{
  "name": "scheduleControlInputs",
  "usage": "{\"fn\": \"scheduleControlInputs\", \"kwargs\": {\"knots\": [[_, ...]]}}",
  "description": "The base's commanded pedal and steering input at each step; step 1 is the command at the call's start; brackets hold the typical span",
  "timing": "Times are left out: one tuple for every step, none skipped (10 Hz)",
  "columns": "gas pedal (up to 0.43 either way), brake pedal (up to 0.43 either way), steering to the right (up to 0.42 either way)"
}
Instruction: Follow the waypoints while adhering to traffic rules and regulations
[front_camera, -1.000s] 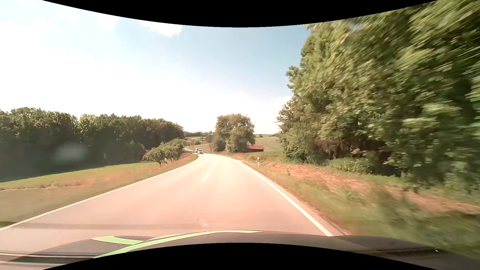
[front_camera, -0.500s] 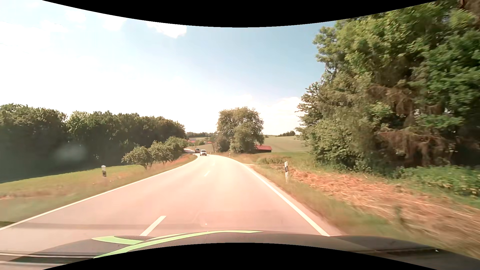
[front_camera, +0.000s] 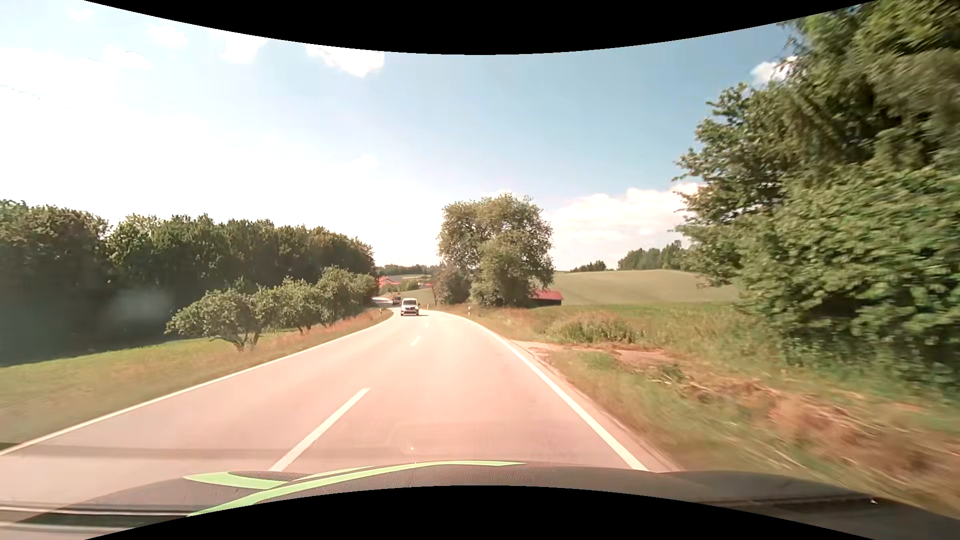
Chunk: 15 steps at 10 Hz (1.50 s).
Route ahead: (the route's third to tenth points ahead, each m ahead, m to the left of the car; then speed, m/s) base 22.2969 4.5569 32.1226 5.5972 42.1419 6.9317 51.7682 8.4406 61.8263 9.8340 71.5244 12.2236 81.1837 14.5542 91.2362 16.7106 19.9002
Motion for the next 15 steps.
{"fn": "scheduleControlInputs", "kwargs": {"knots": [[0.000, 0.098, -0.019], [0.000, 0.098, -0.020], [0.000, 0.098, -0.020], [0.000, 0.098, -0.021], [0.000, 0.098, -0.023], [0.000, 0.098, -0.024], [0.000, 0.098, -0.024], [0.000, 0.098, -0.023], [0.000, 0.098, -0.023], [0.000, 0.104, -0.023], [0.000, 0.104, -0.022], [0.000, 0.104, -0.021], [0.000, 0.104, -0.020], [0.000, 0.110, -0.020], [0.000, 0.110, -0.020]]}}
